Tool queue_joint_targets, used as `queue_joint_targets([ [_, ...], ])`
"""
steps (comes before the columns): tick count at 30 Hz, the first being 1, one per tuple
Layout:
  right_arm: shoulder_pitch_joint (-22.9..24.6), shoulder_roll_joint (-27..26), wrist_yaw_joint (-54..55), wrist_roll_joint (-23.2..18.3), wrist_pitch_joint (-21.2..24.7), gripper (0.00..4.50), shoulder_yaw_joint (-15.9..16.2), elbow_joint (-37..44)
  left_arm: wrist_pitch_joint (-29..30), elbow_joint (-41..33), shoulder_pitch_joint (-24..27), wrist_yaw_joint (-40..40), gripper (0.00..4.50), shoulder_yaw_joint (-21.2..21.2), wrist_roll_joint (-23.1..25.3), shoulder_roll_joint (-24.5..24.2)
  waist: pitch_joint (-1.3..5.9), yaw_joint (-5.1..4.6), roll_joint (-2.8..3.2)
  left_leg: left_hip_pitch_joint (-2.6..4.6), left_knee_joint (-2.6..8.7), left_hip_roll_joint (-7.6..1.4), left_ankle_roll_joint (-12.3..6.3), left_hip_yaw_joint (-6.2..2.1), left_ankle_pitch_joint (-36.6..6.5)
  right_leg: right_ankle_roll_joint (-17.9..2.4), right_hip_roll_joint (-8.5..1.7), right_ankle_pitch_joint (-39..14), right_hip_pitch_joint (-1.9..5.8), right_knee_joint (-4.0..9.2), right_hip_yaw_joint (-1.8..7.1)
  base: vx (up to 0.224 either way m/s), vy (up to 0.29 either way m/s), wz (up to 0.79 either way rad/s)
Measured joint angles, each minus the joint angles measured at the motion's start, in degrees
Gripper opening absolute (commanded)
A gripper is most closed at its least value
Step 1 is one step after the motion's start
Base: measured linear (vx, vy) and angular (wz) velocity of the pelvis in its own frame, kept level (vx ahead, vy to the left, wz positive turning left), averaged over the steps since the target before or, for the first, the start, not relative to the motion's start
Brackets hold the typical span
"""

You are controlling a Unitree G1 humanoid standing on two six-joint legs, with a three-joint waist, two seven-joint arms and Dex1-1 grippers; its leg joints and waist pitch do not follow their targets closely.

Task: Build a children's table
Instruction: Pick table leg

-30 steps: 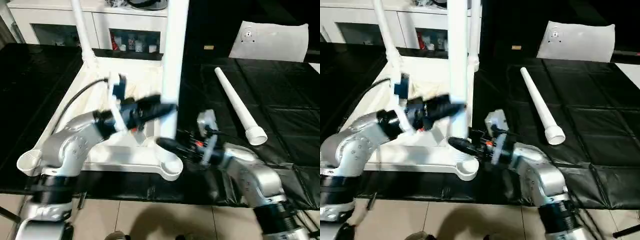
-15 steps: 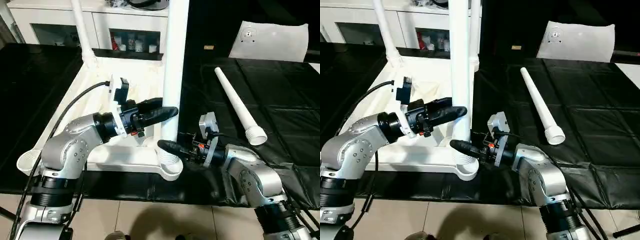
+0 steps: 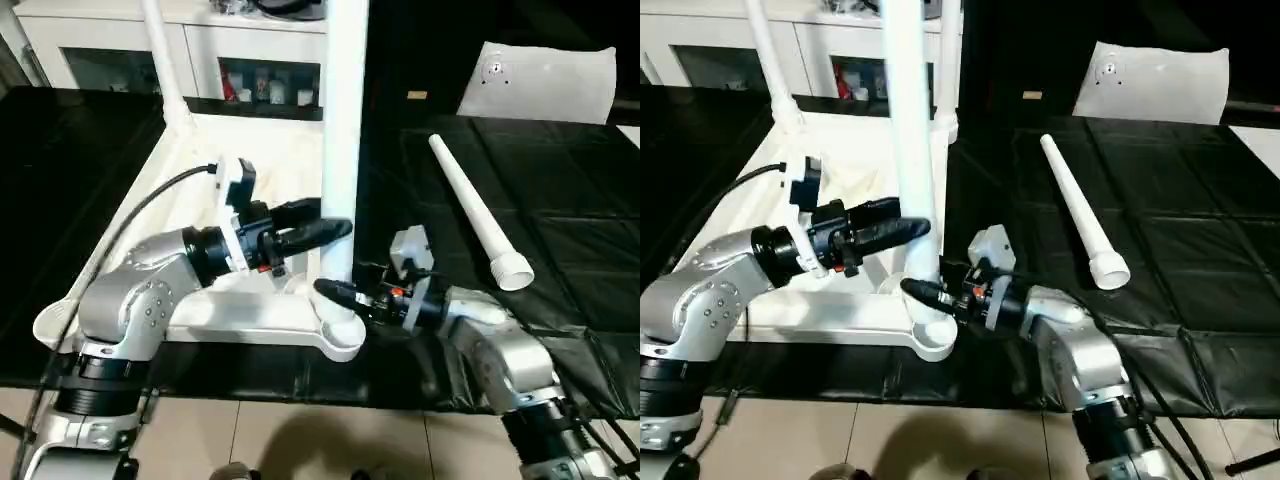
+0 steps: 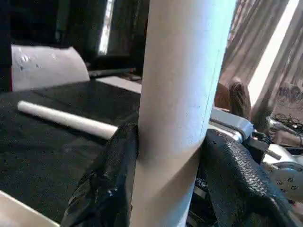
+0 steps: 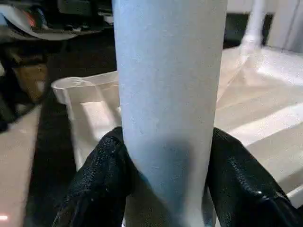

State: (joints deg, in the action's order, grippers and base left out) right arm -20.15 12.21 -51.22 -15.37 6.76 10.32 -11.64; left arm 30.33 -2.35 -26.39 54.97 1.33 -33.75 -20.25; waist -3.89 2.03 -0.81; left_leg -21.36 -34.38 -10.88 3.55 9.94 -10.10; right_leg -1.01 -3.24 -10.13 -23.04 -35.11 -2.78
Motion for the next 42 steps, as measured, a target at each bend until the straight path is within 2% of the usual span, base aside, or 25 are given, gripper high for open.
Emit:
queue_joint_targets([
  [7,-0.1,-1.4,2.6,4.0,-7.0,1.95,0.4,-1.0,-4.0,-1.1,1.7,1.7,1.84,-0.8,0.0,0.0,0.01,-0.10,-0.03,0.00,-0.01,0.00,0.00,0.00,0.0,0.0,0.00,0.0,0.00,0.00,0.00,0.000,0.000,0.00],
  [11,-0.2,-2.0,2.7,5.0,-9.6,1.95,0.4,-2.6,-6.8,-1.1,2.2,3.1,1.84,-0.1,1.7,-0.8,0.03,-0.09,-0.07,0.02,-0.03,0.00,0.00,0.00,0.0,0.0,0.00,0.0,0.03,-0.01,0.02,0.000,0.000,0.00],
  [14,-0.2,-2.0,3.1,6.0,-11.1,1.95,0.4,-3.3,-9.0,-1.0,2.6,3.7,1.84,0.3,3.1,-0.7,0.03,-0.09,-0.06,0.02,-0.03,0.00,0.00,0.00,0.0,0.0,0.00,0.0,0.02,-0.01,0.02,0.000,0.000,0.00],
  [21,-0.3,-2.3,3.7,6.5,-12.1,1.95,0.4,-4.9,-9.9,1.0,2.2,3.6,1.84,0.7,3.4,0.4,0.03,-0.13,-0.06,0.04,-0.04,-0.01,0.00,0.00,0.0,0.0,0.00,0.0,0.02,-0.06,0.02,0.000,0.000,0.00],
  [24,-0.9,-2.8,4.9,6.2,-10.8,1.95,0.2,-5.5,-9.8,1.8,1.5,1.9,1.84,0.7,4.2,1.5,0.03,-0.14,-0.06,0.04,-0.06,0.00,0.00,0.00,0.0,0.0,0.00,0.0,0.02,-0.06,0.03,0.000,0.000,0.00],
  [25,-1.4,-3.0,4.9,6.0,-9.7,2.29,0.1,-5.6,-9.7,2.2,1.3,1.3,1.84,0.7,4.2,1.6,0.03,-0.16,-0.07,0.04,-0.07,0.00,0.00,0.00,0.0,0.0,0.00,0.0,0.02,-0.08,0.03,0.000,0.000,0.00],
  [27,-1.9,-3.6,5.7,5.0,-7.4,2.64,-0.9,-5.7,-8.7,2.7,0.4,-1.1,1.84,0.7,4.5,2.3,0.03,-0.10,-0.06,0.05,-0.07,0.00,0.00,0.00,0.0,0.0,0.00,0.0,0.03,-0.11,0.03,0.000,0.000,0.00],
  [30,-3.1,-4.6,7.7,2.8,-5.3,2.85,-3.2,-5.7,-6.2,3.8,-0.5,-4.7,1.84,1.2,6.0,3.0,0.03,-0.14,-0.07,0.07,-0.07,0.00,0.00,0.01,0.0,0.0,0.00,0.0,0.02,-0.13,0.05,0.000,0.000,0.00],
  [34,-3.5,-5.2,9.5,1.2,-2.7,3.19,-4.2,-5.3,-4.6,4.0,-1.5,-7.0,1.84,1.5,6.7,3.5,0.04,-0.12,-0.08,0.06,-0.06,-0.01,0.00,0.02,0.0,0.0,0.01,0.0,0.01,-0.12,0.05,0.000,0.000,0.00],
  [35,-4.0,-5.5,10.2,0.5,-1.2,3.42,-4.8,-5.3,-3.7,4.0,-2.3,-8.3,1.84,1.6,7.3,3.5,0.04,-0.12,-0.08,0.06,-0.07,0.00,0.00,0.02,0.0,0.0,0.01,0.0,0.00,-0.13,0.05,0.000,0.000,0.00],
  [37,-4.5,-6.1,11.4,-0.2,0.9,3.51,-5.5,-4.2,-2.0,3.8,-3.3,-10.2,1.84,1.9,7.8,3.7,0.04,-0.12,-0.08,0.06,-0.07,0.00,0.00,0.02,0.0,0.0,0.01,0.0,0.01,-0.13,0.06,0.000,0.000,0.00],
  [42,-4.8,-6.0,13.1,1.0,2.9,3.83,-4.6,-2.0,1.6,2.9,-4.7,-14.0,1.84,1.9,8.3,4.5,0.04,-0.07,-0.09,0.06,-0.07,0.00,0.00,0.02,0.0,0.0,0.01,0.0,0.01,-0.12,0.05,0.000,0.000,0.00],
])
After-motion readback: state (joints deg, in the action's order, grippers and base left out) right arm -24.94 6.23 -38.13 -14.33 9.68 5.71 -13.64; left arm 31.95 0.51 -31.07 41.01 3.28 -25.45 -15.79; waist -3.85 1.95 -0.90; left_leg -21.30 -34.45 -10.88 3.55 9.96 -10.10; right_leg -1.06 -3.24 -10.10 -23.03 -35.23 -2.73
